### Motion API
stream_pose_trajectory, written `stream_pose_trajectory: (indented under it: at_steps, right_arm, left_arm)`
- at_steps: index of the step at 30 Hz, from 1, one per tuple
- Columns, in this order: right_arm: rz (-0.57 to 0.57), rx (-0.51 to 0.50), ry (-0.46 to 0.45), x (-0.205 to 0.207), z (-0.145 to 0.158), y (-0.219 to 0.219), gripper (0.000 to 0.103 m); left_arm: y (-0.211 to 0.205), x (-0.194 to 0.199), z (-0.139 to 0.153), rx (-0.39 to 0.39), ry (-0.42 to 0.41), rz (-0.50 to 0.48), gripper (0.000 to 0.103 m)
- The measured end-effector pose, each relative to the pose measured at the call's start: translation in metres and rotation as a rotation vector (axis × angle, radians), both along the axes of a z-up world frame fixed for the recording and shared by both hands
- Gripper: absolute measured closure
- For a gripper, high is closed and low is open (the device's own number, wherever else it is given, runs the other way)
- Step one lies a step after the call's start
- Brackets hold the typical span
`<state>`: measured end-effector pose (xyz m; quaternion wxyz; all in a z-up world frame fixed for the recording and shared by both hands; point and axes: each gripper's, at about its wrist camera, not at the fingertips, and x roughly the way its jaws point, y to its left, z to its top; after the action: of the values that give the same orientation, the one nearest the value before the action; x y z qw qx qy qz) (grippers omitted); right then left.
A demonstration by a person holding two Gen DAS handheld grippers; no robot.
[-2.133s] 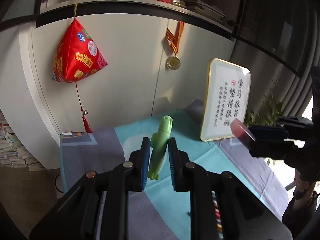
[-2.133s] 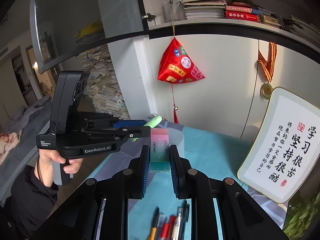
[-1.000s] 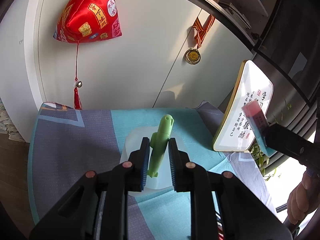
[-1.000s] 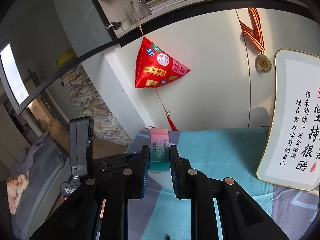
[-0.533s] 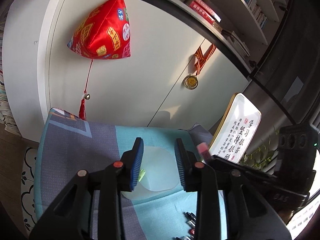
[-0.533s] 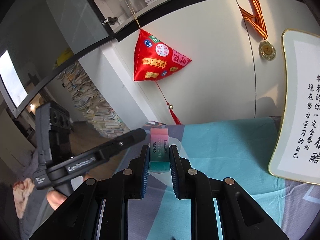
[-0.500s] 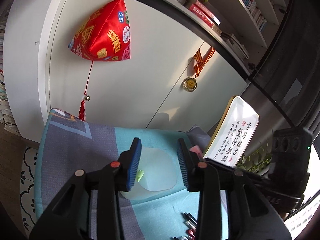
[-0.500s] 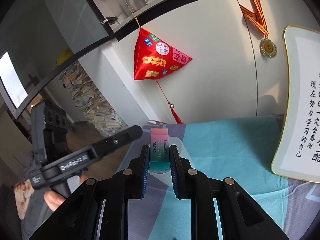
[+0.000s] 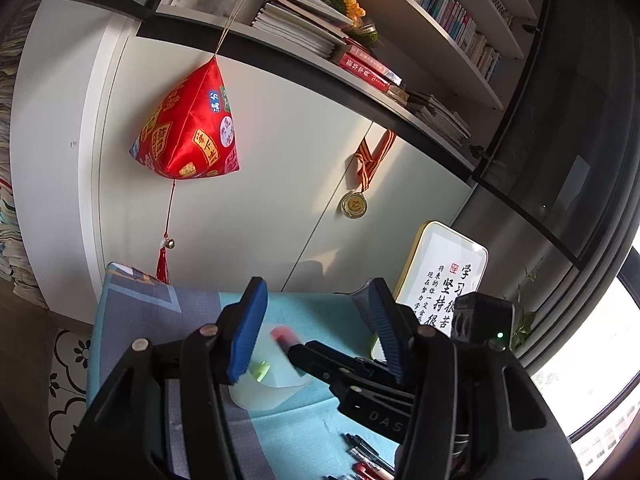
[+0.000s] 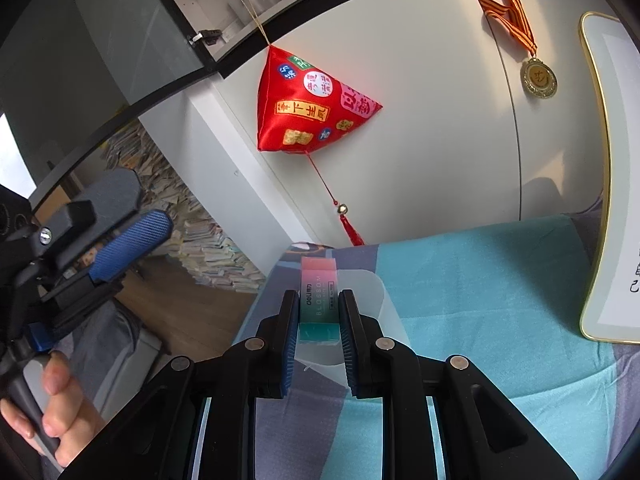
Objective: Organize stationery
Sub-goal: 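Lower the pink eraser into the clear cup and open the right gripper, then move the left gripper to the pale green pen and close on it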
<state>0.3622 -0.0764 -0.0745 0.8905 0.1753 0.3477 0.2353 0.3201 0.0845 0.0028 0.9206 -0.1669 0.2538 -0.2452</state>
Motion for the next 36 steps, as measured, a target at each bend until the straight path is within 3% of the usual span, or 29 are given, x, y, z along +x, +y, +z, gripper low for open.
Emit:
stream_pose_trajectory:
  at_steps: [2,6,11,15,18,21,25,28,32,34,36]
  right_arm:
    - [-0.016,-0.014,-0.003,0.0,-0.001,0.001,0.081]
    - [-0.057,-0.026,-0.027,-0.004,0.002,-0.004,0.065]
    - [-0.05,-0.039,-0.047,-0.01,0.017,-0.015,0.065]
    - [-0.021,-0.109,-0.044,-0.02,0.037,-0.027,0.065]
    - [-0.011,-0.218,-0.051,-0.037,0.056,-0.038,0.062]
    - [0.022,-0.302,-0.005,-0.051,0.066,-0.051,0.047]
    - [0.068,-0.451,0.066,-0.069,0.062,-0.059,0.044]
    - [0.134,-0.554,0.165,-0.074,0.041,-0.06,0.043]
    - [0.204,-0.504,0.292,-0.083,0.021,-0.067,0.043]
    - [0.215,-0.477,0.299,-0.095,0.02,-0.07,0.043]
    - [0.225,-0.476,0.28,-0.112,0.018,-0.072,0.043]
  left_arm:
    - [-0.001,0.001,0.0,0.004,0.001,0.004,0.05]
    - [-0.001,0.008,-0.005,-0.001,0.036,0.009,0.05]
    - [-0.001,0.008,-0.007,0.006,0.052,0.02,0.05]
    - [-0.002,0.002,0.0,0.007,0.049,0.031,0.05]
    - [-0.006,-0.002,0.003,0.042,0.065,0.073,0.048]
    - [-0.013,-0.005,0.005,0.063,0.1,0.099,0.047]
    - [-0.025,-0.016,0.01,0.115,0.098,0.171,0.027]
    - [-0.037,-0.027,0.014,0.154,0.114,0.171,0.025]
    - [-0.047,-0.06,0.01,0.094,0.033,0.166,0.024]
    - [-0.055,-0.072,0.004,0.134,0.057,0.184,0.024]
    - [-0.059,-0.081,-0.01,0.129,0.133,0.156,0.024]
